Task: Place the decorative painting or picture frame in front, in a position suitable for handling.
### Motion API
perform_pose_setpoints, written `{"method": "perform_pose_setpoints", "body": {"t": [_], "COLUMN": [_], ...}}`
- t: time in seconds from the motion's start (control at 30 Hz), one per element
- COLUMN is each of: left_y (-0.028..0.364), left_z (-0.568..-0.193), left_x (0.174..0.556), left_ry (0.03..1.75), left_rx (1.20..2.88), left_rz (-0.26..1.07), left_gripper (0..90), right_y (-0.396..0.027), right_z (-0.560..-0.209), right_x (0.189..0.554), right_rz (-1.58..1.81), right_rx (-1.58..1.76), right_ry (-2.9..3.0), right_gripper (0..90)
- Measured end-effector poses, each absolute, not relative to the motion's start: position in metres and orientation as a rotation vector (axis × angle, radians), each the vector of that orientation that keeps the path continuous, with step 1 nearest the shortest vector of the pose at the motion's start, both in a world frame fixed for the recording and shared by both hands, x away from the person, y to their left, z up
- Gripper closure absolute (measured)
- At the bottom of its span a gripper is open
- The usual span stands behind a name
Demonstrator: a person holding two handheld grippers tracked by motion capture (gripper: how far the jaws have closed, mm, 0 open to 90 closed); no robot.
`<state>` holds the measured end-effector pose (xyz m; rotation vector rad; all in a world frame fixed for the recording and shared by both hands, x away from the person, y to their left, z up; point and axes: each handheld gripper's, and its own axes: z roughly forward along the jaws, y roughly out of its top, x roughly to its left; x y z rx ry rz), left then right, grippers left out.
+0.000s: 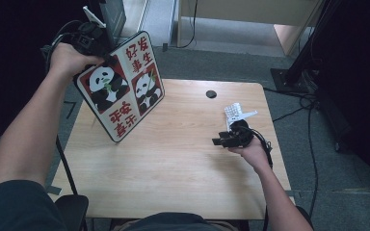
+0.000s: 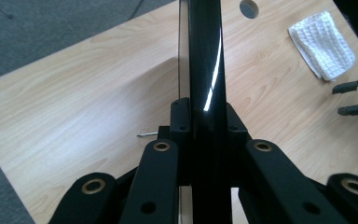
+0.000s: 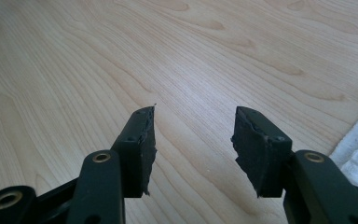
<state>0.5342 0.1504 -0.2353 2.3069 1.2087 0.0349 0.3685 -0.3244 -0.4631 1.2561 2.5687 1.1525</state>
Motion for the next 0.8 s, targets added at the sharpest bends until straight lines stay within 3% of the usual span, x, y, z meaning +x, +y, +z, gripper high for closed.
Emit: {"method": "perform_pose_setpoints", "body": {"t": [0.8], "left_y": [0.096], "left_z": [-0.209], "left_x": [0.452], "left_ry": [0.968], "left_rx": [2.356], "left_rz": [0.01], "left_gripper": [79.5], "right_y": [-0.331], "right_z": [-0.455], "right_x": [0.365], "right_rz": [1.172], "right_rx": [1.292], "right_ry": [2.485], "right_gripper": [49.6]}}
